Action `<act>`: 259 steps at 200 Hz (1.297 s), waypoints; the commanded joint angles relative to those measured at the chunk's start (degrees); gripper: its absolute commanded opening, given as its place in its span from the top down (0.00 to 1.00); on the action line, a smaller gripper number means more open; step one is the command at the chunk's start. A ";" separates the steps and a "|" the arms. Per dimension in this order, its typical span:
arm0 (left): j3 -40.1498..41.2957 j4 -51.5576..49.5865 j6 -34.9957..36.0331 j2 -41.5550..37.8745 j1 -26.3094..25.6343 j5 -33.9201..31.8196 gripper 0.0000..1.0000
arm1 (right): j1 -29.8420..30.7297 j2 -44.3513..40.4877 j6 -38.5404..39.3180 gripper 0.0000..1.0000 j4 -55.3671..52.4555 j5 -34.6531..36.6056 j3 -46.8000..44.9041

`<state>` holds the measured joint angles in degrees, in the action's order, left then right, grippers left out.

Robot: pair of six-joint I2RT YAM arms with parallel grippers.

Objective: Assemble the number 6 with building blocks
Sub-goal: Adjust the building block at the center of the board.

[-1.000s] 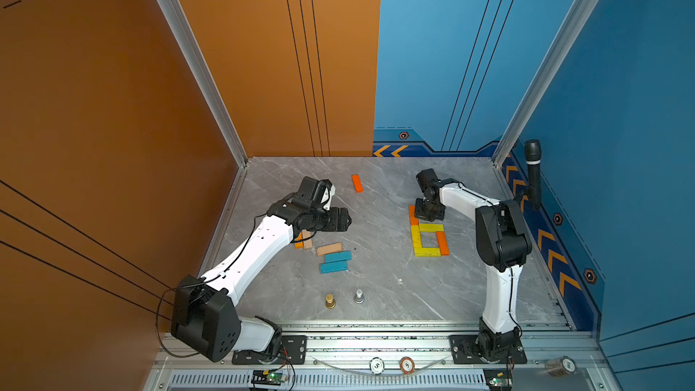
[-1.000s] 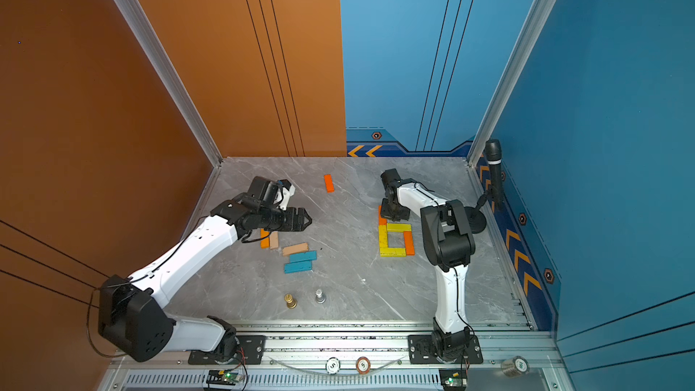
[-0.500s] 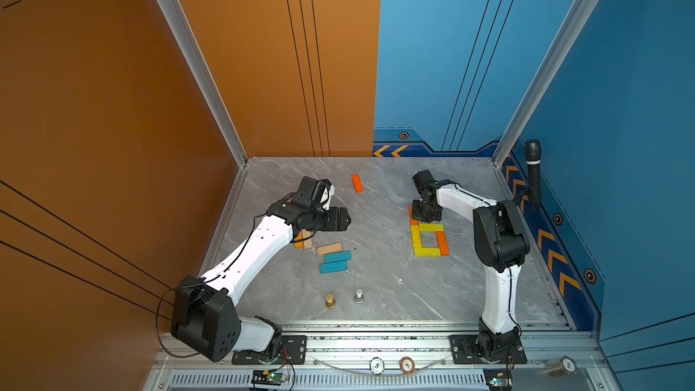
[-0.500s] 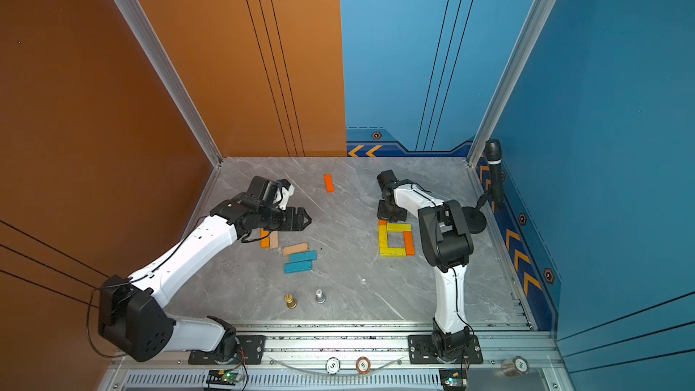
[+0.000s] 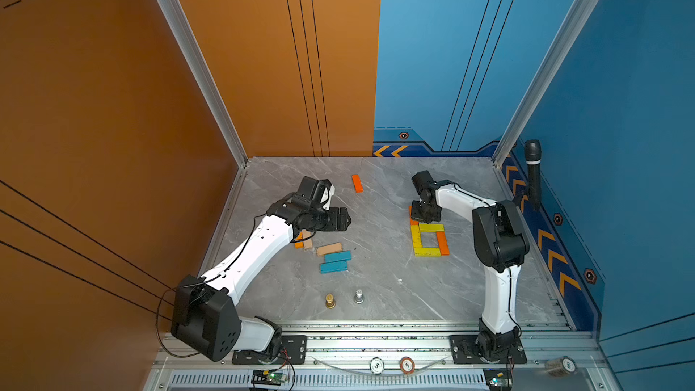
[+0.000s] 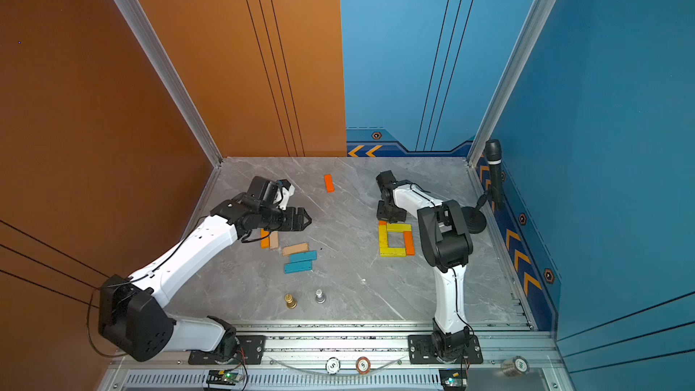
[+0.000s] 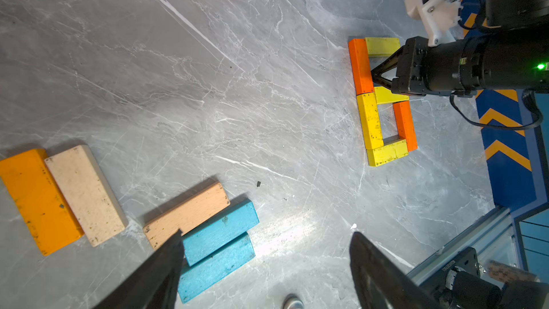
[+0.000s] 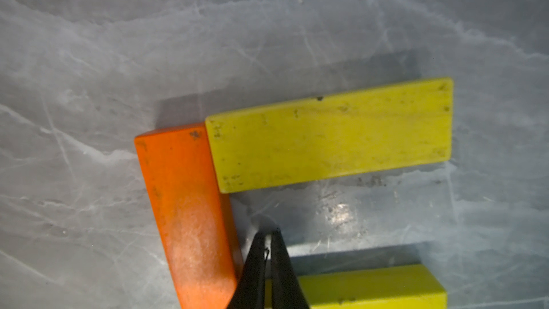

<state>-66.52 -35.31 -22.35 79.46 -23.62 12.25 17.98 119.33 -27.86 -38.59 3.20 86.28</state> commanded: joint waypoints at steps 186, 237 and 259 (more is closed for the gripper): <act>0.48 0.42 -0.25 0.61 0.50 0.76 0.12 | 0.35 -0.11 0.26 0.89 -2.02 1.95 -2.75; 0.44 0.46 -0.24 0.74 0.43 0.69 0.13 | 0.28 -2.17 0.17 0.90 -1.57 2.00 -3.74; 0.55 0.42 -0.24 0.71 0.42 0.71 0.13 | 0.27 -2.34 0.17 0.91 -1.40 1.84 -4.01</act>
<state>-66.52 -35.31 -22.35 79.53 -23.62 12.25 18.44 118.17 -27.88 -37.87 4.29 84.23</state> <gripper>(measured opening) 0.875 0.097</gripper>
